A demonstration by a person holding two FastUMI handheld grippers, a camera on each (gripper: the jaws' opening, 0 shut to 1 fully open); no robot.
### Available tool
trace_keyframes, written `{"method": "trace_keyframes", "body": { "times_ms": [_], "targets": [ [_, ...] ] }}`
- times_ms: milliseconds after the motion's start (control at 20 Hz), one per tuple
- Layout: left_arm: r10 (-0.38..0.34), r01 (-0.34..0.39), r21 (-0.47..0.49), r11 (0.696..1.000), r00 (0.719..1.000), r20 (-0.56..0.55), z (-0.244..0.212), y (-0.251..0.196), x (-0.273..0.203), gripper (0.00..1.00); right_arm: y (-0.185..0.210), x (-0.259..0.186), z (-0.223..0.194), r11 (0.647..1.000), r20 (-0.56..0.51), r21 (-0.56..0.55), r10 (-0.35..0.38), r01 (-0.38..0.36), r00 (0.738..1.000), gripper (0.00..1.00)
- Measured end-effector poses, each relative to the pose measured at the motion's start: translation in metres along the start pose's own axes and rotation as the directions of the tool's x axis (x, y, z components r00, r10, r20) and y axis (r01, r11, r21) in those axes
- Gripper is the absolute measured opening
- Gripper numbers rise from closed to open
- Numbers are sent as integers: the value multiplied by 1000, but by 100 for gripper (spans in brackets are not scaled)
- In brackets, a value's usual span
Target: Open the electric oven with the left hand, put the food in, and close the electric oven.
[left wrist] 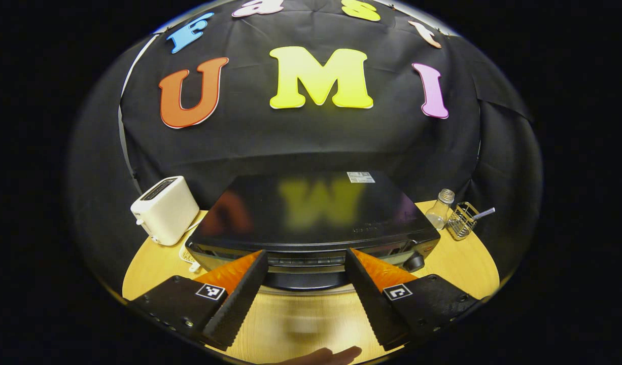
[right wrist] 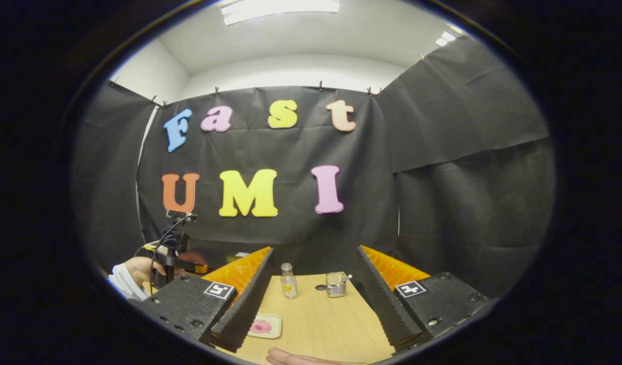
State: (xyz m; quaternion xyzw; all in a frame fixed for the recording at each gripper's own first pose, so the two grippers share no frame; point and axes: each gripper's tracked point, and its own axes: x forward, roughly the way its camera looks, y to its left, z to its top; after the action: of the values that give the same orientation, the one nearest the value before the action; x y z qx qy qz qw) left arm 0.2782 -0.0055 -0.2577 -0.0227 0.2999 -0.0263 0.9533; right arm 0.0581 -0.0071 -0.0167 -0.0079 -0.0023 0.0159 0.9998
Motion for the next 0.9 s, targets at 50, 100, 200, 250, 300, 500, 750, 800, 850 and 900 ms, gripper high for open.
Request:
{"method": "trace_keyframes", "body": {
  "times_ms": [50,100,200,250,300,500,750,800,850,900],
  "targets": [
    [-3,3,1,1000,1000,-2,-4,0,-4,97,1,-4,0,1000,2,0,0,0,1000,96],
    [-5,5,4,1000,1000,-6,-8,-1,-9,97,2,-9,0,1000,3,0,3,-3,1000,100],
    [-11,11,7,1000,1000,-13,-18,-1,-17,97,4,-16,-1,1000,0,-1,5,-5,1000,96],
    [-15,15,7,1000,1000,-19,-24,-1,-22,97,6,-19,-1,1000,-1,0,9,-9,1000,96],
    [-18,18,6,1000,1000,-23,-28,-2,-26,97,8,-21,0,1000,-2,1,11,-11,1000,96],
    [-24,25,11,1000,999,-24,-50,-3,-42,97,14,-32,2,1000,1,1,20,-20,1000,96],
    [-24,24,14,1000,999,-32,-81,-5,-57,97,19,-39,-5,1000,-21,-1,27,-27,999,96],
    [-24,24,15,1000,999,-33,-88,-5,-60,97,19,-40,-6,1000,-25,-2,28,-28,999,96],
    [-24,24,16,1000,999,-37,-97,-4,-62,97,19,-40,-7,1000,-28,-3,28,-28,999,96],
    [-24,25,16,1000,999,-44,-106,-5,-63,97,18,-41,-8,1000,-31,-4,24,-25,999,100]
  ]
}}
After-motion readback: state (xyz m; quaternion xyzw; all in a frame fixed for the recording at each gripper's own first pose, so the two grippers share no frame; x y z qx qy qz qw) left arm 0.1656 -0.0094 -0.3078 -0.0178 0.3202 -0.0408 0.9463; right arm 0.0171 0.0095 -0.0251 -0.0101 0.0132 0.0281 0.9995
